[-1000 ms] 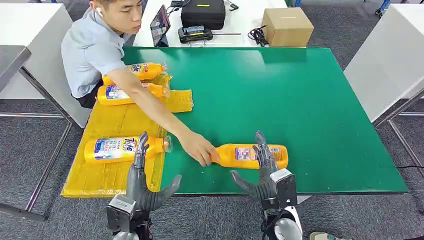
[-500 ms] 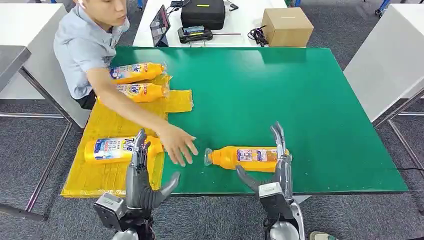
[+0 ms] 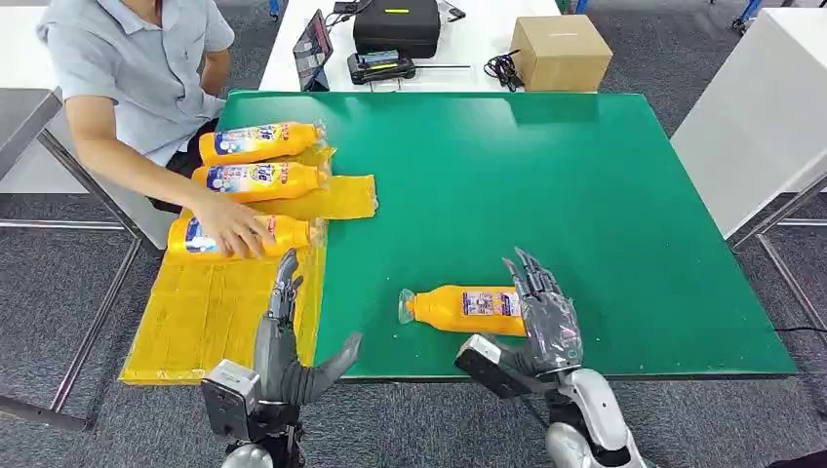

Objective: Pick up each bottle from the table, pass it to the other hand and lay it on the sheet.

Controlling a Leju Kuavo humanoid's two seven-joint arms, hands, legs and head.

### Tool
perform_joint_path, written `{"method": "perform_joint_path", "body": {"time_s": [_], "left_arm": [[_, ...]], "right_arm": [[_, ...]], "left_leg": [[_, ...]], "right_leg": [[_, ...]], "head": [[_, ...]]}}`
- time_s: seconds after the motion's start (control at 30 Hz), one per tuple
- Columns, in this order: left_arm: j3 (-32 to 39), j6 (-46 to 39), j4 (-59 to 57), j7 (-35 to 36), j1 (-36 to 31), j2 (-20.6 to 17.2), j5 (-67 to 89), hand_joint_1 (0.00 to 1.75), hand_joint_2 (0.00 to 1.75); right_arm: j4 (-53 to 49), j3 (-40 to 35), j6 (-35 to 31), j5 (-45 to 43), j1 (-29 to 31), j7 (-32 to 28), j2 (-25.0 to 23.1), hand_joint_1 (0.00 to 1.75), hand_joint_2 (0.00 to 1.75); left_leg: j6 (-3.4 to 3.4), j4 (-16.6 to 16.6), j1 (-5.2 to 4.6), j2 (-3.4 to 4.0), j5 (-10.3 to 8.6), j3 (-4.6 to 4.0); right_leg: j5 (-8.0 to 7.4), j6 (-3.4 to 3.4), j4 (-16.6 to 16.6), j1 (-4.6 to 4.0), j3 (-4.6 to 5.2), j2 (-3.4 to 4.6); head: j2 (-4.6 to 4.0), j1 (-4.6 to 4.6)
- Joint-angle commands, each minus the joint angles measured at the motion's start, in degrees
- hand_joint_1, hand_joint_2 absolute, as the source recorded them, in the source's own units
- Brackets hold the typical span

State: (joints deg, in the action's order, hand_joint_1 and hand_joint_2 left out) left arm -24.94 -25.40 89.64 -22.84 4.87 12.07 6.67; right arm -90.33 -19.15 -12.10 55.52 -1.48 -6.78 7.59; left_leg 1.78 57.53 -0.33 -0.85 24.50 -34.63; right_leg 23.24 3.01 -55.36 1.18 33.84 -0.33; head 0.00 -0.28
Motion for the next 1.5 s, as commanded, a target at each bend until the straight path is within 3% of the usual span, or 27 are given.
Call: {"method": "perform_joint_path", "body": {"time_s": [0.03,0.13,0.27,0.4,0.57,0.87,1.23,1.5], "left_arm": [[0.4,-1.7,-1.5,2.7,-0.4,-0.9,4.0,0.0,1.75],[0.2,-1.4,-1.5,3.2,-0.6,-0.8,4.3,0.0,1.75],[-0.2,0.3,-2.0,4.8,-1.5,-0.7,4.8,0.0,1.75],[-0.4,1.2,-1.9,5.6,-1.5,-1.0,4.8,0.0,1.75],[-0.4,1.4,-2.2,5.7,-1.6,-1.1,4.9,0.0,1.75],[-1.5,2.5,-3.3,5.9,-2.5,-1.2,4.7,0.0,1.75],[-2.4,3.0,-3.8,6.2,-2.3,-1.6,4.4,0.0,1.75],[-3.4,3.7,-5.6,6.2,-3.5,-1.8,3.5,0.0,1.75]], "right_arm": [[11.1,-3.4,5.6,0.2,8.2,2.5,9.4,0.0,1.75],[11.5,-4.4,6.6,1.1,9.0,3.5,9.6,0.0,1.75],[15.4,-9.3,8.1,4.7,15.5,5.1,13.0,0.0,1.75],[17.2,-11.6,14.0,0.5,19.6,4.5,14.6,0.0,1.75],[18.4,-12.9,14.5,-1.1,20.2,4.3,14.8,0.0,1.75],[20.1,-14.6,16.0,-9.3,20.6,2.5,15.2,0.0,1.75],[21.2,-16.7,15.9,-12.2,19.3,0.9,14.5,0.0,1.75],[24.8,-20.8,19.0,-15.4,24.3,-0.5,14.6,0.0,1.75]], "left_leg": [[-0.07,0.0,0.03,0.21,0.08,0.25],[-0.1,0.0,0.05,0.19,0.12,0.28],[-0.1,0.0,0.04,0.28,0.11,0.22],[-0.11,0.1,0.05,0.48,0.15,0.25],[-0.05,0.0,0.02,0.14,0.02,0.16],[-0.08,0.0,0.05,0.15,0.07,0.26],[-0.05,0.0,0.03,0.07,0.03,0.16],[-0.06,0.0,0.01,0.25,0.05,0.21]], "right_leg": [[0.0,-0.09,0.1,-0.05,-0.21,0.18],[0.04,-0.12,0.1,-0.07,-0.28,0.16],[0.01,-0.12,0.0,-0.06,-0.18,0.23],[-0.01,-0.13,0.0,-0.07,-0.15,0.41],[-0.01,-0.07,0.1,-0.03,-0.14,0.1],[0.03,-0.11,0.0,-0.07,-0.23,0.11],[0.01,-0.08,0.1,-0.05,-0.16,0.04],[-0.02,-0.09,0.0,-0.03,-0.14,0.21]], "head": [[0.0,-0.04],[0.0,-0.02],[0.0,-0.02],[0.0,-0.02],[0.0,-0.02],[0.0,-0.02],[0.0,-0.02],[0.0,-0.02]]}}
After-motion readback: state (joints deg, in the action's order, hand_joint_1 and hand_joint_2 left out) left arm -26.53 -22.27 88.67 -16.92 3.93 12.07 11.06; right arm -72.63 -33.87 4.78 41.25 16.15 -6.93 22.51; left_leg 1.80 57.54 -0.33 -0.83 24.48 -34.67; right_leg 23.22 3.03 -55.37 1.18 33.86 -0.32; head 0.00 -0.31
